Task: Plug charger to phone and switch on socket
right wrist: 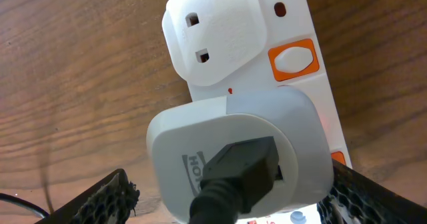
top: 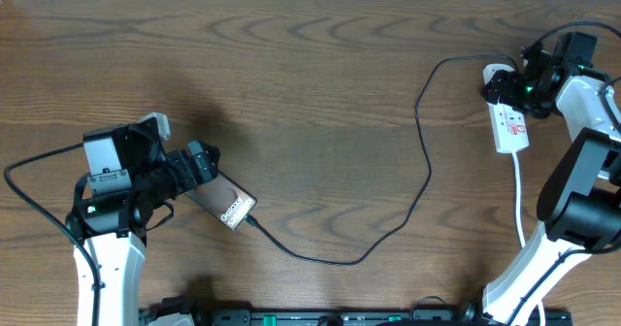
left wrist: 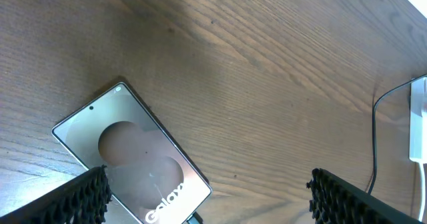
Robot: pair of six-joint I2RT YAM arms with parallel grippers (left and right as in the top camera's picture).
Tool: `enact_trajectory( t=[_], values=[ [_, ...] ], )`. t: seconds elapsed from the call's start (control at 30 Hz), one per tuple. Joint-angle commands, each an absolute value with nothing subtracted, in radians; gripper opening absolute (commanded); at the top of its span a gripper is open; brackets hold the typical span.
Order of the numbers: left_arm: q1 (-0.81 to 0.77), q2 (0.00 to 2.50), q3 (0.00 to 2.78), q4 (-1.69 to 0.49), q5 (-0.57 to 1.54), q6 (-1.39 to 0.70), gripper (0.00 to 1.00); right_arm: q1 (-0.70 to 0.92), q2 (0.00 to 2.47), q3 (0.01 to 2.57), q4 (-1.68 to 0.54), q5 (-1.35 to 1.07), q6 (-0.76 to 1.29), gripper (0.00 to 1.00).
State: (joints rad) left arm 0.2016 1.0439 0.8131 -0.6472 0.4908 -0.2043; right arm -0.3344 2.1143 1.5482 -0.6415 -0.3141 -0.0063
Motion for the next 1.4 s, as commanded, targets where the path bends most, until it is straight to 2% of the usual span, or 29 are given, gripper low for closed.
enact_trajectory(
  t=[0.0,0.23,0.4,0.57,0.6,0.63,0.7,0.73,0.97,1.37],
  values=[
    [0.2,1.046,0.822,-0.648,0.478,-0.187,0.93,-0.26,2.153,1.488,-0.674,-0.598,0.03,0.82],
    [0.2,1.046,0.822,-0.648,0.478,-0.187,0.93,-0.261,2.152,1.487,-0.668,-0.572,0.045,0.79],
    [0.2,1.046,0.822,-0.648,0.477,-0.187,0.93,-0.294,2.123,1.526,-0.723,-0.484,0.083,0.71],
    [0.2,1.046,0.822,-0.648,0.478,-0.187,0.93,-0.321,1.997,1.575,-0.819,-0.331,0.134,0.72],
    [0.2,1.046,0.822,-0.648,0.478,-0.187,0.93,-0.321,1.966,1.577,-0.832,-0.295,0.157,0.72],
    [0.2,1.046,0.822,-0.648,0.478,-0.187,0.93,-0.321,1.867,1.577,-0.87,-0.193,0.254,0.79],
    [0.2,1.046,0.822,-0.648,0.478,-0.187,0.93,-0.32,1.782,1.577,-0.907,-0.138,0.33,0.89],
    [0.2,1.046,0.822,-0.648,0.478,-0.187,0.93,-0.32,1.745,1.577,-0.924,-0.121,0.357,0.99],
    [0.2,1.046,0.822,-0.657,0.478,-0.187,0.93,-0.32,1.503,1.577,-1.003,-0.107,0.407,0.99],
    [0.2,1.046,0.822,-0.658,0.478,-0.187,0.93,-0.32,1.451,1.575,-1.007,-0.107,0.407,0.99]
  ],
)
